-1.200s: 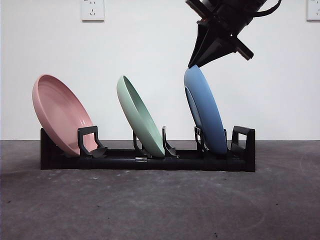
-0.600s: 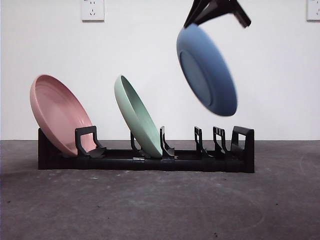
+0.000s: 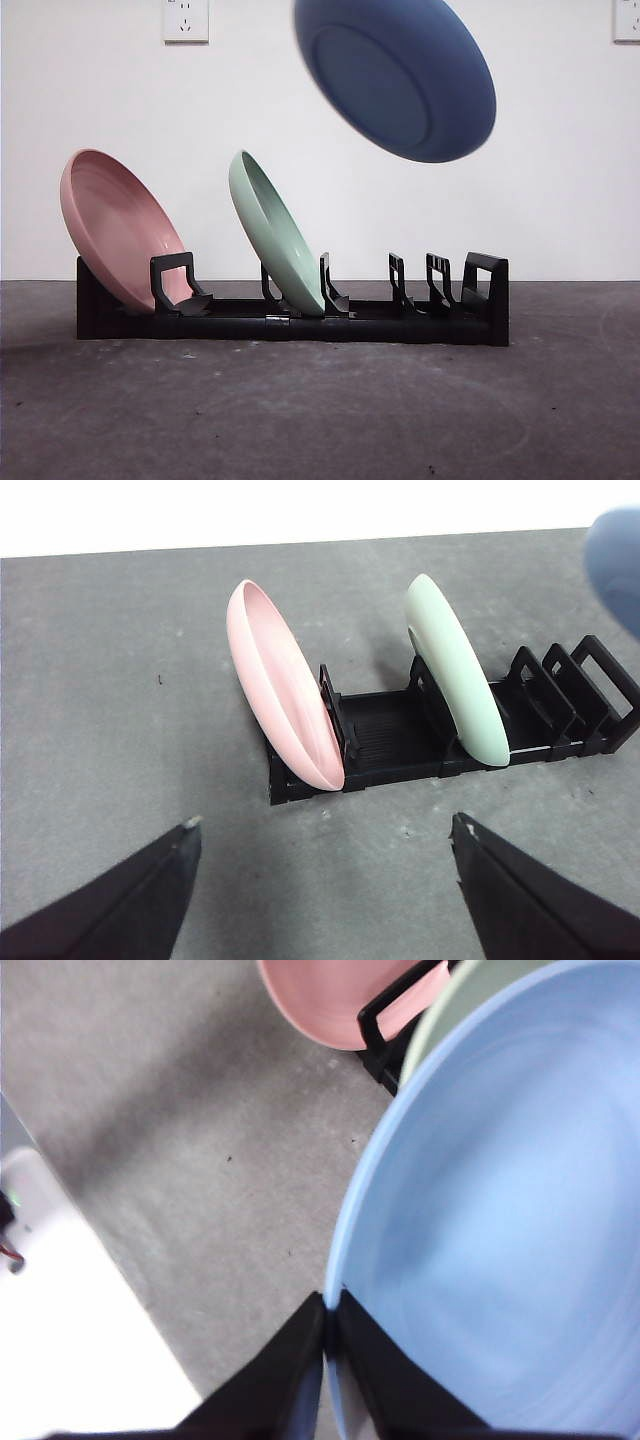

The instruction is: Place the plate

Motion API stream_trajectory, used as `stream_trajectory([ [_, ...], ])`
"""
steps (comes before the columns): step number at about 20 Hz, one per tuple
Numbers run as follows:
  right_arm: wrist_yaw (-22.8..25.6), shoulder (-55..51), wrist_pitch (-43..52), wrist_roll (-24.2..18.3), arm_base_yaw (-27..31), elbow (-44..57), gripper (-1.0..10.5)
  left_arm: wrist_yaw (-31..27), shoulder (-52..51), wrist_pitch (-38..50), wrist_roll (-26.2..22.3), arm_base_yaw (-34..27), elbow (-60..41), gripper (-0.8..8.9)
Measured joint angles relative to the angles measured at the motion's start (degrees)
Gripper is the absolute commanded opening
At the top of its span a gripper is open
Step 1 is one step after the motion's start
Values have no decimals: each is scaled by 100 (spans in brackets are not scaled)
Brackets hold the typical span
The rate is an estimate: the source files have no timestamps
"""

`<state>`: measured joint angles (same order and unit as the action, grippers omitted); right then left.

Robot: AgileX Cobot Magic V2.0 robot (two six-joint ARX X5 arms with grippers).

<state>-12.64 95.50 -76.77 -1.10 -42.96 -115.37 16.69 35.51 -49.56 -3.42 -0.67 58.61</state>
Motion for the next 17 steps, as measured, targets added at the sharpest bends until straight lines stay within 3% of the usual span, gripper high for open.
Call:
stream_trajectory([
  [5, 929, -35, -7, -57, -1158, 361, 9, 0, 0, 7, 0, 0, 0, 402],
  [11, 1932, -42, 66, -33, -2280, 1939, 9, 0, 0, 7, 0, 0, 0, 402],
  [17, 1996, -42, 1864, 319, -2892, 3534, 9, 0, 0, 7, 0, 0, 0, 402],
])
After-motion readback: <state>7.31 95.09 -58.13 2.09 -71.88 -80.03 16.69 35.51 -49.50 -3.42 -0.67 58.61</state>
